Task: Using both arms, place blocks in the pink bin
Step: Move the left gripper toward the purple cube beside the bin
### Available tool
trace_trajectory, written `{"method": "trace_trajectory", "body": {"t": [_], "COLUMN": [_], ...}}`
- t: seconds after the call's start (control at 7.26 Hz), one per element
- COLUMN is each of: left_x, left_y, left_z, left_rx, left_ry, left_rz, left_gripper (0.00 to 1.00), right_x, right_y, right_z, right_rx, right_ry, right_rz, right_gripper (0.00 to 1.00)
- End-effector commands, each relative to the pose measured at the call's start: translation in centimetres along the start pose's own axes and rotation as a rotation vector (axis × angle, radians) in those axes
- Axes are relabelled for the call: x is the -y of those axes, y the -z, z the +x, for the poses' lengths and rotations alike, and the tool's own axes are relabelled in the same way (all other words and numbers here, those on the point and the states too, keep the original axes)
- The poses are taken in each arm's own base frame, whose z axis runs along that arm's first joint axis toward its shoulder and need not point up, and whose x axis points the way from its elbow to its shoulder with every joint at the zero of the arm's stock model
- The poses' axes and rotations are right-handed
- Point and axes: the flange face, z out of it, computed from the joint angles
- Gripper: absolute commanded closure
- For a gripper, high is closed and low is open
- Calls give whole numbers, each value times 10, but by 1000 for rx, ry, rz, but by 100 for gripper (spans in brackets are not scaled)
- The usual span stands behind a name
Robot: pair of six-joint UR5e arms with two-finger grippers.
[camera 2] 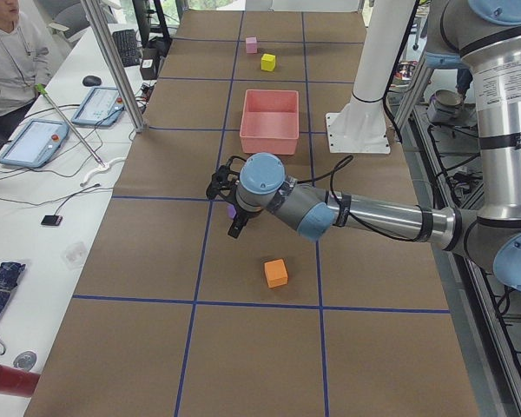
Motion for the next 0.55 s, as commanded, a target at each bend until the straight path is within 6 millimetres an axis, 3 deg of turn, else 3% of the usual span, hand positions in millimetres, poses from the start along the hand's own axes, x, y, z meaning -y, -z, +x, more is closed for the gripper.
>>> {"method": "trace_trajectory", "body": {"t": [0.0,0.28,0.41], "left_x": [1,-6,3], "left_y": [-67,-118,-151], "left_z": [42,72,101], "left_rx": [77,137,162], "left_ry": [57,41,9], "left_rz": [-5,-26,-14], "left_gripper": [0,0,0], "right_x": [1,0,0], "right_y": [-3,-3,-3], "right_z": [-5,-5,-4], "right_rx": [4,5,5], "right_ry": [-11,-7,-2], "right_rz": [0,0,-1], "right_gripper": [0,0,0]}}
